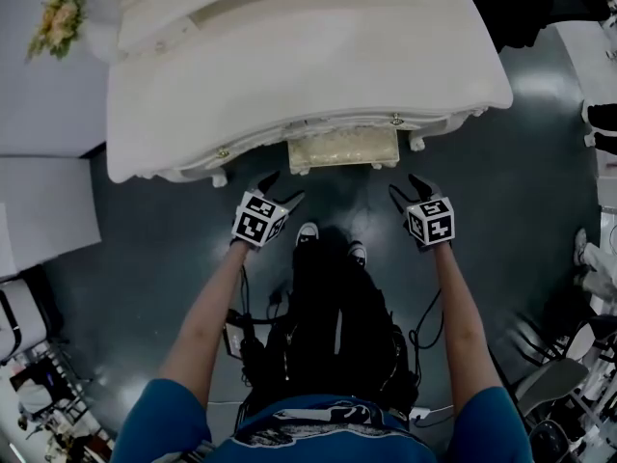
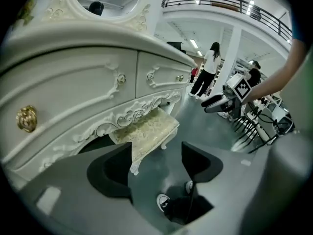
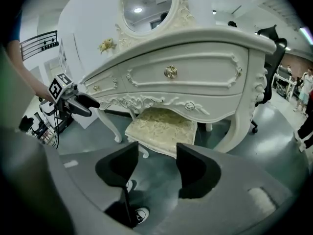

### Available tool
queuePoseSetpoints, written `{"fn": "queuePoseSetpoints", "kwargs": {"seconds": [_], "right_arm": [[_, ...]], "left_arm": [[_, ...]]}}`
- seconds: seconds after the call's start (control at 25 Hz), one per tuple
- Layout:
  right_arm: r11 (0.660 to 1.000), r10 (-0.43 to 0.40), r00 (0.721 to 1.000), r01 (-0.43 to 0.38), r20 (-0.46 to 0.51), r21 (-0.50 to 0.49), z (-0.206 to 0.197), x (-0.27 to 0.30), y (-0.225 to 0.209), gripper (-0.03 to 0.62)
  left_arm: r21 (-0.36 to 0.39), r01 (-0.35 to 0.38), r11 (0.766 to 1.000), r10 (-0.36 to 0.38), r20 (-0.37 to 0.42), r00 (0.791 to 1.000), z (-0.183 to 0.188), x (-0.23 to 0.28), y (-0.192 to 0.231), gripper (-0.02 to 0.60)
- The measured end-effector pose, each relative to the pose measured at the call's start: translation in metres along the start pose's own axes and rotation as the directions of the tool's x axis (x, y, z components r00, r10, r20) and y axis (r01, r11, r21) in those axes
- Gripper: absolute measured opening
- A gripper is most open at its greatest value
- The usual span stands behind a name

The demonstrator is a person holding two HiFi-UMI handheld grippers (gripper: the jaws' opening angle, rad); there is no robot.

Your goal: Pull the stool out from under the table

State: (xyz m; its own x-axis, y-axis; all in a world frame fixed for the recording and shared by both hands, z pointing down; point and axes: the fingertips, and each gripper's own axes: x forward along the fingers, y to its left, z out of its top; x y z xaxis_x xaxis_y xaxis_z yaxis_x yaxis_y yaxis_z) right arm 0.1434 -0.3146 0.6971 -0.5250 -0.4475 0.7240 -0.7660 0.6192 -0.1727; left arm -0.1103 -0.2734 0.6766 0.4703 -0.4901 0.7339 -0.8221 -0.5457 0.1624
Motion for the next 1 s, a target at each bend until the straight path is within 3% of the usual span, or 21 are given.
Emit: {"fn": "queuePoseSetpoints", "kwargs": {"seconds": [0.16, 0.4, 0.52, 0.64, 0.76, 0.92, 1.0], "right_arm": [[1.0, 0.004, 1.0, -0.004, -0.006, 0.02, -0.02, 0.03, -0.034, 0.252], [1.0, 0.005, 0.999, -0.005, -0.04, -0.006, -0.046, 0.079, -0.071, 0.333], [0.998, 0.033, 0.999, -0.032, -0.01, 0.062, -0.049, 0.098, -0.078, 0.343], [0.981, 0.07, 0.996, -0.079, 0.054, 0.176, -0.048, 0.112, -0.087, 0.353], [0.959, 0.091, 0.99, -0.116, 0.106, 0.257, -0.046, 0.123, -0.097, 0.36], [0.924, 0.103, 0.982, -0.154, 0.16, 0.351, -0.043, 0.141, -0.109, 0.388], [0.902, 0.1, 0.976, -0.171, 0.193, 0.396, -0.039, 0.148, -0.114, 0.399]], "left_arm": [[-0.011, -0.014, 1.0, 0.014, -0.024, 1.0, -0.017, 0.039, 0.011, 0.34], [-0.069, 0.009, 0.998, -0.013, -0.056, 0.998, -0.04, 0.1, 0.026, 0.427], [-0.093, 0.015, 0.996, -0.021, -0.062, 0.998, -0.049, 0.122, 0.037, 0.444], [-0.163, 0.013, 0.987, -0.018, -0.029, 0.999, -0.05, 0.138, 0.053, 0.469], [-0.298, -0.003, 0.955, 0.016, 0.04, 0.999, -0.049, 0.147, 0.076, 0.48], [-0.506, 0.047, 0.861, 0.026, 0.135, 0.991, -0.056, 0.158, 0.102, 0.482], [-0.547, 0.067, 0.835, 0.021, 0.153, 0.988, -0.058, 0.163, 0.11, 0.482]]}}
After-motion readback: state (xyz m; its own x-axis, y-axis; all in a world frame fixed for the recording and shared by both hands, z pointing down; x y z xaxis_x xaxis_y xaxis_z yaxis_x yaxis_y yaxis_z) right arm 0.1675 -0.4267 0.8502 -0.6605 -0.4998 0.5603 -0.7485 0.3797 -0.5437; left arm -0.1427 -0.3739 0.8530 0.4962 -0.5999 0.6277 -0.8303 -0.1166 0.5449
